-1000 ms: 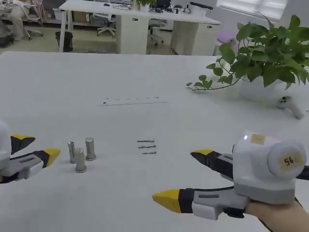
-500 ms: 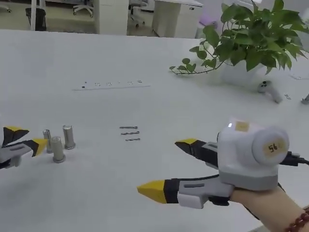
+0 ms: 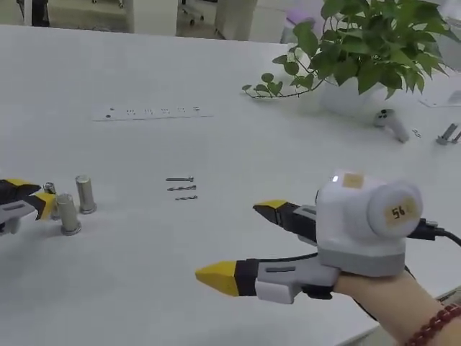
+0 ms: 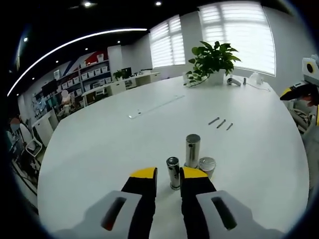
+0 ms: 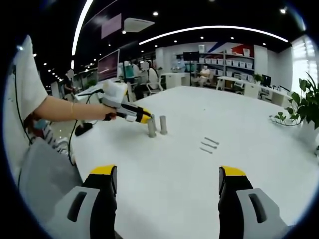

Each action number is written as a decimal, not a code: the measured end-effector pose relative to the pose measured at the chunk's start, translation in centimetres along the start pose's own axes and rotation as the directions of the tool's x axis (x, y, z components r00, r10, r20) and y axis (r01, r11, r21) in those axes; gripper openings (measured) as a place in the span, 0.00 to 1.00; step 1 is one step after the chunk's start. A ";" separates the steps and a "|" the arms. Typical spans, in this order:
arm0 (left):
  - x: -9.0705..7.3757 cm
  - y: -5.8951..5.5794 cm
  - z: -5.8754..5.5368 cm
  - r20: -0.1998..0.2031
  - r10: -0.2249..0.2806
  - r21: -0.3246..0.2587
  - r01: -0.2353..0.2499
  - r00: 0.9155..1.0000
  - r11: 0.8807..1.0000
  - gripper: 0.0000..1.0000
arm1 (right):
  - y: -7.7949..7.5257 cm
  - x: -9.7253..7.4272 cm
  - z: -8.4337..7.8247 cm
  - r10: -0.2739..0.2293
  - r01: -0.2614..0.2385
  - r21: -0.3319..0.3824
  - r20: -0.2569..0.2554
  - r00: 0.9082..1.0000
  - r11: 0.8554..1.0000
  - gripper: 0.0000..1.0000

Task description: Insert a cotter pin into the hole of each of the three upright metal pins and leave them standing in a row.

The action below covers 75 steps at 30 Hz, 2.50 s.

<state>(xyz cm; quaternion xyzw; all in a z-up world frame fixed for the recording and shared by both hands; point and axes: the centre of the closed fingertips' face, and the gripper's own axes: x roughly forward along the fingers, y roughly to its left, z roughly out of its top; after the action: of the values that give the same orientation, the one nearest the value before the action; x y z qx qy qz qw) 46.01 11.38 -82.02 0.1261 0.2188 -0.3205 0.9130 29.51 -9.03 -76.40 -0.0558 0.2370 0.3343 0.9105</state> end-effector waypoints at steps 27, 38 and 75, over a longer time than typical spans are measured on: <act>-1.9 0.0 -0.7 -0.002 -0.041 -0.008 0.041 0.999 0.999 0.07 | 0.2 0.0 0.3 0.007 -0.008 0.054 0.023 1.000 0.999 0.84; -4.6 -2.3 -0.7 -0.004 -0.090 0.056 0.090 0.996 0.994 0.07 | 0.8 -0.3 0.4 0.033 -0.034 0.038 0.025 0.999 0.999 0.84; -1.7 -12.9 0.2 -0.018 -0.355 0.171 0.353 0.935 0.920 0.07 | 0.2 -1.5 0.8 0.054 -0.055 0.028 0.036 0.998 0.998 0.84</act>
<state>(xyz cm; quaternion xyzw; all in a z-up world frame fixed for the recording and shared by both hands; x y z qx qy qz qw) 36.68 2.33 -82.18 0.1605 0.2034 -0.4986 0.8272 28.68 -9.54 -75.00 -0.0301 0.2273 0.3565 0.9057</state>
